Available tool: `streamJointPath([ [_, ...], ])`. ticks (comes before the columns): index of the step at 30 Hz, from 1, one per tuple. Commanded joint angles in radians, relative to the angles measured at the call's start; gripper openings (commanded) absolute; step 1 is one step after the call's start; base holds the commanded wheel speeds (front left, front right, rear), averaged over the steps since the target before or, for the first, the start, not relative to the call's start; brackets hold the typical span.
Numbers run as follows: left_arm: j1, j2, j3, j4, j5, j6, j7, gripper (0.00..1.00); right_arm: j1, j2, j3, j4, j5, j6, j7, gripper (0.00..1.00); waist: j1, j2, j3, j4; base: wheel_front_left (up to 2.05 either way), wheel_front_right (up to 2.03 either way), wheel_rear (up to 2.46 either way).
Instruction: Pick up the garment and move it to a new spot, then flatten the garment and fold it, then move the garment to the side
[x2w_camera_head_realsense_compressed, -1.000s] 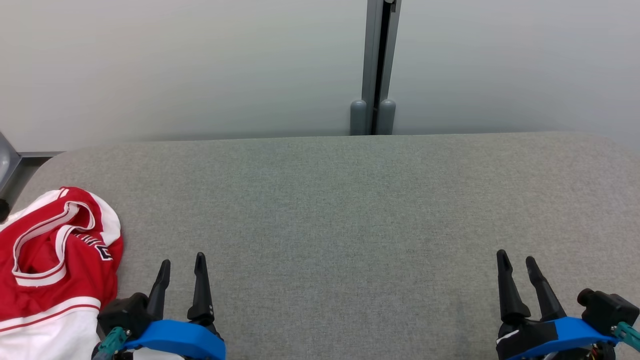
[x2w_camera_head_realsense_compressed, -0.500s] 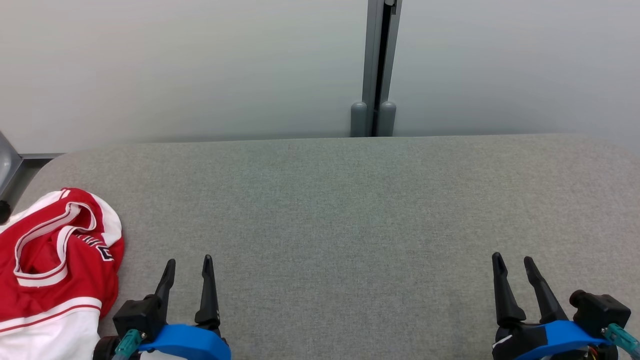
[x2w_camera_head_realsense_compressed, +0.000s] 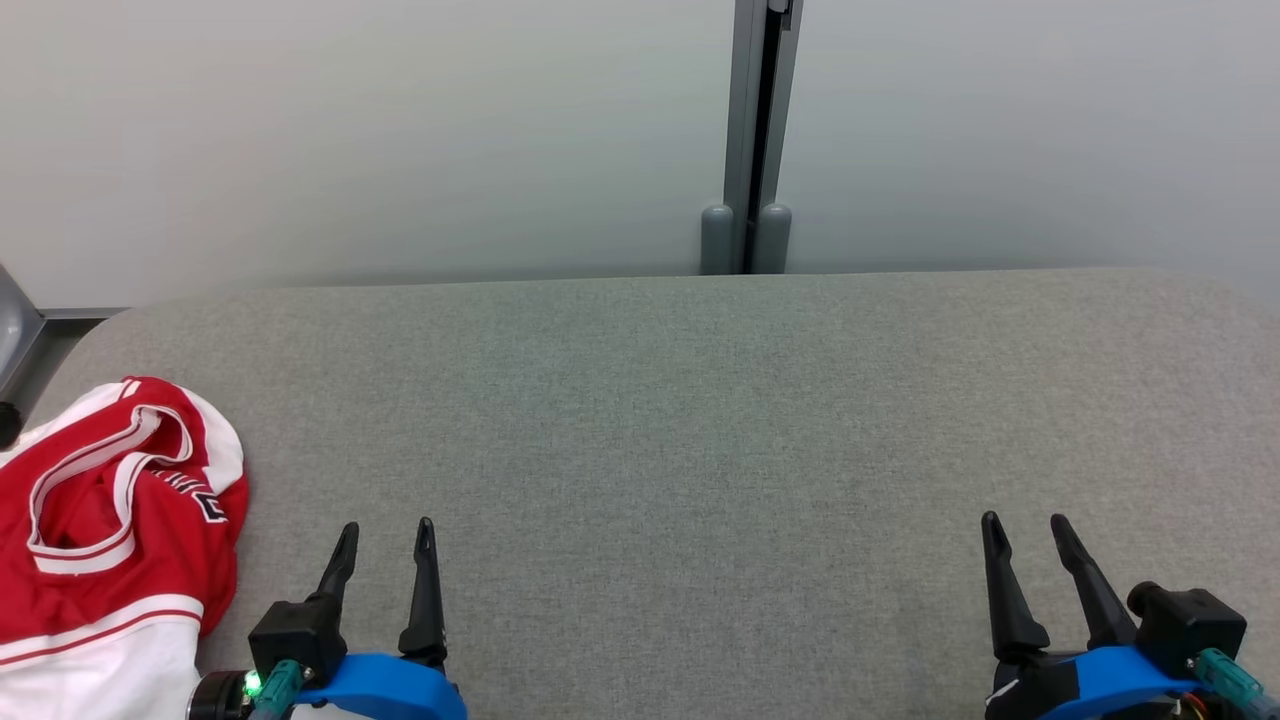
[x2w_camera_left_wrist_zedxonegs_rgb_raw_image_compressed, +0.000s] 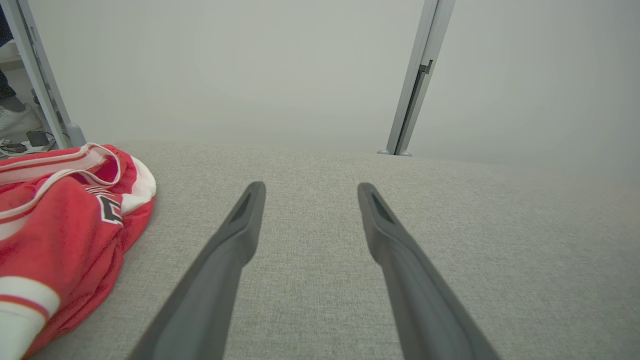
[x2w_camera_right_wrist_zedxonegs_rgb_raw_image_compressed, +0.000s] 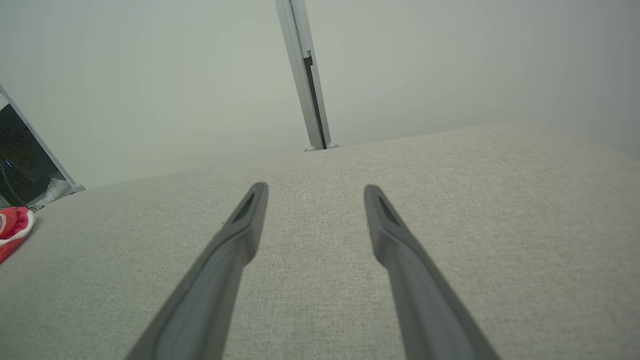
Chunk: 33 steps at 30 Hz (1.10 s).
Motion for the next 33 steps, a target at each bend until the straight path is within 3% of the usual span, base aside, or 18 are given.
streamJointPath([
  [1, -0.004, 0.007, -0.007, 0.003, 0.029, 0.011, -0.005, 1.00, 0.016, -0.007, -0.007, -0.009, -0.043, 0.002, -0.002, 1.00, 0.0000, 0.0000, -0.001, 0.004, 0.00, 0.00, 0.00],
  [19, -0.005, 0.012, -0.013, -0.001, 0.009, 0.012, -0.013, 1.00, 0.026, -0.007, -0.017, -0.024, -0.064, 0.003, 0.008, 1.00, 0.0000, 0.0000, 0.005, 0.016, 0.00, 0.00, 0.00],
  [33, 0.006, 0.027, -0.005, -0.018, 0.004, 0.029, -0.027, 1.00, 0.034, -0.007, -0.016, -0.032, -0.043, 0.002, 0.008, 1.00, 0.0000, 0.0000, 0.010, 0.251, 0.00, 0.00, 0.00],
])
